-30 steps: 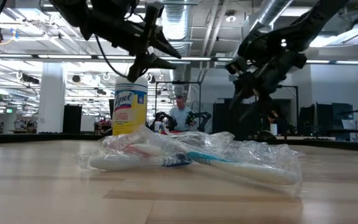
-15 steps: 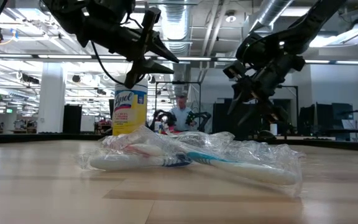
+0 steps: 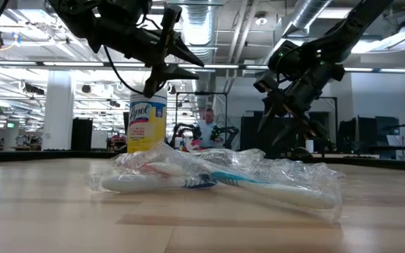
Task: Pick & Place Travel size toiletries
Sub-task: Put the cotton pods into the left red basket
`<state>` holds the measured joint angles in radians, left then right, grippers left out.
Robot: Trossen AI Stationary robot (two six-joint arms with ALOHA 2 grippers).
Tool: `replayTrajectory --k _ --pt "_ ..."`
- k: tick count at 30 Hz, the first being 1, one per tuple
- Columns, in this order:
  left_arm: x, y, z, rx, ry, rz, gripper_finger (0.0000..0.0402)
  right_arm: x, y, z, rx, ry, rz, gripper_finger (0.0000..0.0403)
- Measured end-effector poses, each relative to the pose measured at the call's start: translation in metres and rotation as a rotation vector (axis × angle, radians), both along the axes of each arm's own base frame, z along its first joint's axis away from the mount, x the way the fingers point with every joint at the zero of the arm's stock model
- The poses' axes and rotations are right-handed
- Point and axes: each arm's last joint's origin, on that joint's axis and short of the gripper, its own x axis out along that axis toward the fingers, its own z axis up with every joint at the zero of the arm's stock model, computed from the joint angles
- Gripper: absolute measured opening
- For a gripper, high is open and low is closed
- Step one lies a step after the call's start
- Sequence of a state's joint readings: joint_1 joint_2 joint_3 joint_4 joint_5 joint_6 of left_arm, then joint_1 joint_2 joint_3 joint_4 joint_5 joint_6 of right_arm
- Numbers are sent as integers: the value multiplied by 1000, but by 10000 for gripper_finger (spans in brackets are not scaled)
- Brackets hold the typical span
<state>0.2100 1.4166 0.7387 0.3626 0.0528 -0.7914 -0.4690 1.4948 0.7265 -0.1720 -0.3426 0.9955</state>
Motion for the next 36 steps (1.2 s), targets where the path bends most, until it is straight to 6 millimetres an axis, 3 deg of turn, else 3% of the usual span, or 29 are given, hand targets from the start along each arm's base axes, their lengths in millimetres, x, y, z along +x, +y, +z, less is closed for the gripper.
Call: replayTrajectory --k 11,16,28,36 --pt "0 0 0 1 -4 0 123 -2 -5 -1 -23 3 -6 183" --pt "0 0 1 3 -11 0 123 2 -13 -16 17 10 -4 187" --pt "1 -4 1 2 -14 -21 123 15 9 -17 9 9 76 190" --pt "1 -3 2 11 -22 -13 123 28 7 -36 21 -22 71 198"
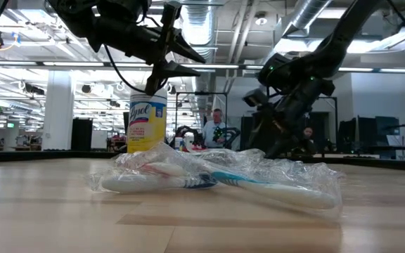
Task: Pick & Place Travel size toiletries
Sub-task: Put the cotton pods into the left red basket
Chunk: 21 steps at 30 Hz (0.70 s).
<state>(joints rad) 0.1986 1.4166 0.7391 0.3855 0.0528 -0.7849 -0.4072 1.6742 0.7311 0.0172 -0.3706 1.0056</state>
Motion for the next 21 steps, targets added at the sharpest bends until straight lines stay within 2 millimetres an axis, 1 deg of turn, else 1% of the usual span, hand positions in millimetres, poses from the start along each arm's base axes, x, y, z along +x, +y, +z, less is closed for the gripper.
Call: replayTrajectory --k 4,11,16,21 --pt "0 0 0 1 0 -1 123 6 3 -1 5 -34 3 198" --pt "0 -1 0 1 0 -8 123 5 2 -1 -5 -30 -5 181" --pt "0 -1 0 0 0 -9 123 5 2 -1 -12 -30 3 153" --pt "0 -1 0 0 0 -9 123 5 2 -1 -23 -32 17 112"
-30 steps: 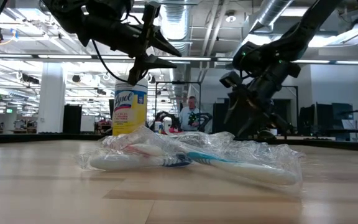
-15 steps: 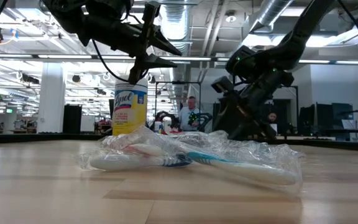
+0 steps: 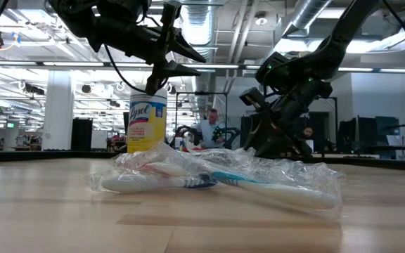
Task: Pick & Place Travel size toiletries
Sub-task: Put the cotton pods into the left red basket
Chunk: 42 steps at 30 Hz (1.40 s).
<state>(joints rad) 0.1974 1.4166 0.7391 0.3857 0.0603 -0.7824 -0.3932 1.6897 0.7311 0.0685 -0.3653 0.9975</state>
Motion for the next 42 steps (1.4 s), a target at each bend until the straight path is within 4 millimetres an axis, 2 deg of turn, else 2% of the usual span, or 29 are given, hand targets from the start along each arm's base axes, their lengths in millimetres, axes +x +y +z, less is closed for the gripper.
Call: replayTrajectory --k 6,22,42 --pt "0 0 0 16 2 -5 123 0 0 0 -3 0 4 70" --pt "0 0 0 15 2 -5 123 0 0 0 -6 2 11 4" --pt "0 0 0 44 7 -5 123 -1 1 4 -2 -20 40 1"
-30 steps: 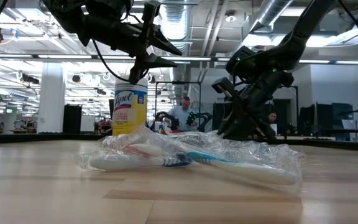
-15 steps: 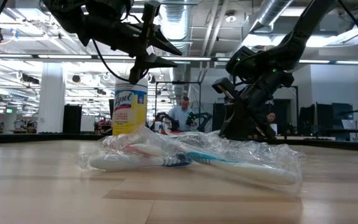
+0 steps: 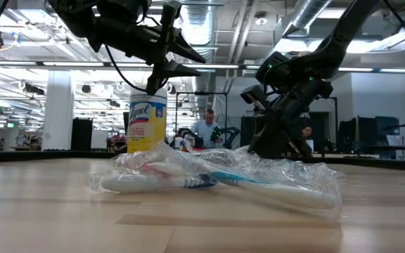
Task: Pick & Place Travel size toiletries
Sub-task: Put the cotton pods into the left red basket
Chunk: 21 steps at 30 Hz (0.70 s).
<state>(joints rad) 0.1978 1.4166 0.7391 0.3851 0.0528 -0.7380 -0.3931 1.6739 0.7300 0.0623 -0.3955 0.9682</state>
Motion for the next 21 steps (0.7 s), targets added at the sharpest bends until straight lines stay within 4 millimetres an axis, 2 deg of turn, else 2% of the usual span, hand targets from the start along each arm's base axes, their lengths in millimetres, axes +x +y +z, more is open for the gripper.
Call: replayTrajectory --k 17,21 --pt "0 1 0 7 1 26 123 -15 -10 55 -106 -179 -63 0" --pt "0 2 0 -46 -7 40 123 -20 -10 68 -127 -223 -68 0"
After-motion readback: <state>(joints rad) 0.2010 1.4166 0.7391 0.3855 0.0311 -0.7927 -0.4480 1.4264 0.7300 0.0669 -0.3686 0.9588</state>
